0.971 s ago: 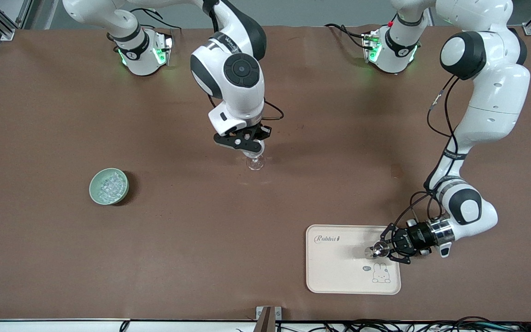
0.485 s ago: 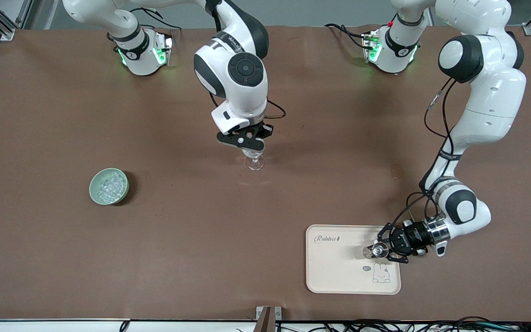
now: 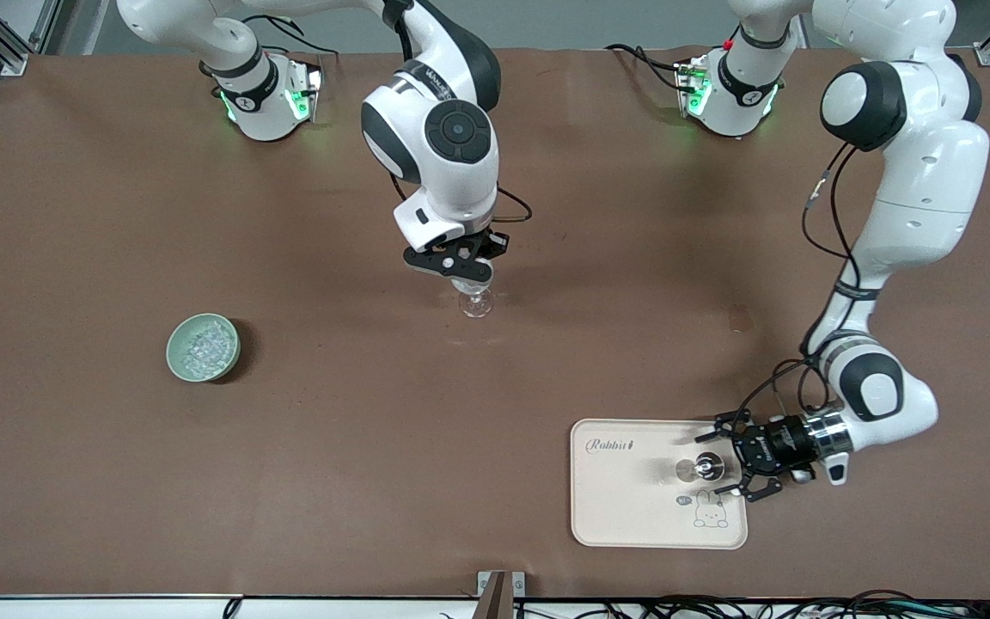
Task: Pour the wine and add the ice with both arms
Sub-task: 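Release the ice into the glass while the left gripper sets the jigger down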
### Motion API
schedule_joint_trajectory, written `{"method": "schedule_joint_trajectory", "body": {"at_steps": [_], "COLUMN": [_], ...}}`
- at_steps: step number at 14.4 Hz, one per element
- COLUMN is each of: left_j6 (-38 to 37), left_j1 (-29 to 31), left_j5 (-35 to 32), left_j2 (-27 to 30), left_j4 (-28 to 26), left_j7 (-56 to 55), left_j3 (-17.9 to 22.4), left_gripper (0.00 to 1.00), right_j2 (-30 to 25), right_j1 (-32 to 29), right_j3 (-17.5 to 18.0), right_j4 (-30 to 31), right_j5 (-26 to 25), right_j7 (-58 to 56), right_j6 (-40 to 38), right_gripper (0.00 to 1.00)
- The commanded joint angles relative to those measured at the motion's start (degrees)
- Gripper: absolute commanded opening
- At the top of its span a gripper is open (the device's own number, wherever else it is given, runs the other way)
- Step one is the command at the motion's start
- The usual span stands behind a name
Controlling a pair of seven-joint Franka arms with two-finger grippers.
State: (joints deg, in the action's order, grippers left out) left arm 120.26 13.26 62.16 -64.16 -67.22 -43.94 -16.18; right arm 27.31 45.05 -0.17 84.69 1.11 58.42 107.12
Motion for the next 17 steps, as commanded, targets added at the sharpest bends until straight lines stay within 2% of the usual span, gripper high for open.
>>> {"method": "schedule_joint_trajectory", "body": {"at_steps": [1, 4, 5, 7, 9, 10, 12, 14, 17], "left_j6": [-2.8, -8.5, -10.8, -14.1, -19.7, -21.9, -24.4, -26.7, -29.4], "left_j1": [1.6, 4.0, 4.1, 4.0, 4.1, 4.1, 3.5, 1.9, 1.3], "left_j5": [-10.0, -22.0, -26.6, -34.5, -40.6, -42.1, -46.0, -52.9, -62.8], "left_j2": [6.1, 11.2, 13.4, 18.0, 22.8, 25.0, 29.2, 33.0, 38.0], "left_j4": [-1.3, -1.4, -1.4, -1.4, -1.4, -1.4, -1.4, -1.4, -1.4], "left_j7": [-0.6, -0.6, -0.5, -0.5, -0.5, -0.5, -0.4, 0.1, 3.1], "left_j3": [0.8, 0.8, 0.8, 0.7, 0.5, 0.6, 0.3, -0.5, -5.0], "left_gripper": [1.00, 1.00, 1.00, 1.00, 1.00, 1.00, 1.00, 1.00, 1.00], "right_j2": [-0.4, -0.4, -0.4, -0.6, -1.5, -2.9, -6.6, -10.4, -16.0], "right_j1": [0.7, 0.7, 0.7, -0.1, -1.9, -3.5, -7.3, -11.8, -20.5], "right_j3": [-0.5, -0.5, -0.5, -0.8, -1.5, -1.7, -2.4, -2.7, -2.7], "right_j4": [0.5, 0.4, 0.3, -0.4, -0.5, -0.7, -0.8, -0.8, -0.8], "right_j5": [0.1, 0.0, 0.0, -0.1, -0.9, -1.1, -3.6, -4.1, -4.1], "right_j7": [0.5, 0.4, 0.1, -0.1, -0.1, -0.1, -2.8, -6.9, -15.3], "right_j6": [-0.2, -0.2, -0.2, -0.2, -0.2, -0.2, -0.8, -4.2, -10.1], "right_gripper": [0.39, 0.39, 0.44, 0.62, 0.97, 1.00, 1.00, 1.00, 1.00]}}
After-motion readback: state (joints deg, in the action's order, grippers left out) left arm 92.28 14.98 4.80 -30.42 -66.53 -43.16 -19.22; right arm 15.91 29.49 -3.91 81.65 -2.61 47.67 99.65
